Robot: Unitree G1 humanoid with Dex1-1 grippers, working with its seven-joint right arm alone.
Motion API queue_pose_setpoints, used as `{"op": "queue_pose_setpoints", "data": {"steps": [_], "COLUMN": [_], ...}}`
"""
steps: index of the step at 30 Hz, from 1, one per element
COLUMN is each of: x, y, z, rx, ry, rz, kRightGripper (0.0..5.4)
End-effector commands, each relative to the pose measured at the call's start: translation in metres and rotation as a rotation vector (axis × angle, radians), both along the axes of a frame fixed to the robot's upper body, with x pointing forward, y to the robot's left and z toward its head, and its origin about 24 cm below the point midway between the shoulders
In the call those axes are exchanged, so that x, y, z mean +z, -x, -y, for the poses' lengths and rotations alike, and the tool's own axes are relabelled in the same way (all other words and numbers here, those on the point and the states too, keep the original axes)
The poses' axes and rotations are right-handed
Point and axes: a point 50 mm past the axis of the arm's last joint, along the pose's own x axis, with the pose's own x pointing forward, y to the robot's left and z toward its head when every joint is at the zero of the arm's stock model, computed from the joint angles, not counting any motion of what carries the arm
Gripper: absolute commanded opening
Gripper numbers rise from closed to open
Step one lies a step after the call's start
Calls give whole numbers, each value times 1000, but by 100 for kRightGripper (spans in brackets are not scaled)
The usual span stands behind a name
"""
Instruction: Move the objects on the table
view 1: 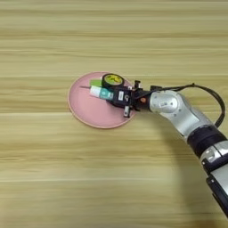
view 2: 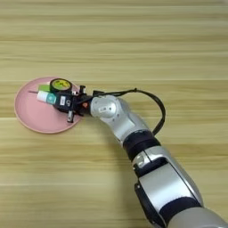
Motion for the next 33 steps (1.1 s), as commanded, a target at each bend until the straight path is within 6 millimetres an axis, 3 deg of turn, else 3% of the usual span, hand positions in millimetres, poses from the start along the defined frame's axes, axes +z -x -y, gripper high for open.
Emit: {"op": "queue_pose_setpoints", "data": {"steps": [1, 33], "x": [17, 65], "y": [-12, -17], "z": [4, -8], "rx": [-26, -30], "ry": [14, -339], "rz": [58, 111], "kRightGripper": [196, 514]}}
